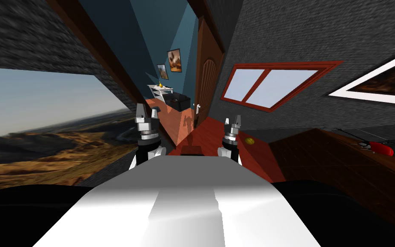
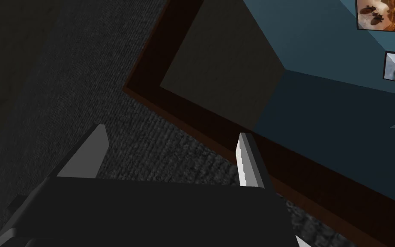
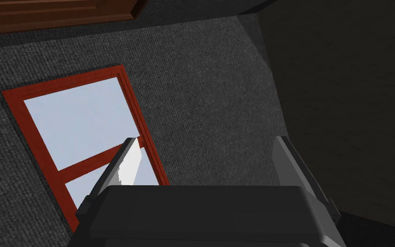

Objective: Push the door open

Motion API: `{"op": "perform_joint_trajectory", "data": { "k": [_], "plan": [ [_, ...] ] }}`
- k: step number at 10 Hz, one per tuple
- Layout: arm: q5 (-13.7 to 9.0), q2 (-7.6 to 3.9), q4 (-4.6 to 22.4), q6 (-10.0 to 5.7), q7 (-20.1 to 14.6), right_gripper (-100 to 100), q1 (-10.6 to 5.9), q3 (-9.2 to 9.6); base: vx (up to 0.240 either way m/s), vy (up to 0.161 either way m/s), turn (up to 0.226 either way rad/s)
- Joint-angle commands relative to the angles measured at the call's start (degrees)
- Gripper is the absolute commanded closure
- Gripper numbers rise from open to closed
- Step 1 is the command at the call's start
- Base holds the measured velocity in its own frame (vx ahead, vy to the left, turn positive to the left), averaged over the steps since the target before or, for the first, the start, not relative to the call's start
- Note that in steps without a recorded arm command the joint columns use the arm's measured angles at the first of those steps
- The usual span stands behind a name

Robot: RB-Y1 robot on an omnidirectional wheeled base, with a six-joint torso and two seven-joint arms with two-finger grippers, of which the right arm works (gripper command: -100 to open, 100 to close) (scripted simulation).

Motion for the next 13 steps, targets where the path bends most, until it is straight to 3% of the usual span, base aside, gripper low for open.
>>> {"op": "perform_joint_trajectory", "data": {
  "k": [1,13],
  "plan": [
    [-0.2,-1.19,1.8,-0.21,-0.8,-100,-0.84,0.78,0.095,-0.031,0.079],
    [-1.9,-9.75,15.2,-1.81,-7.3,-100,-7.25,6.75,0.141,-0.053,0.096]
  ]
}}
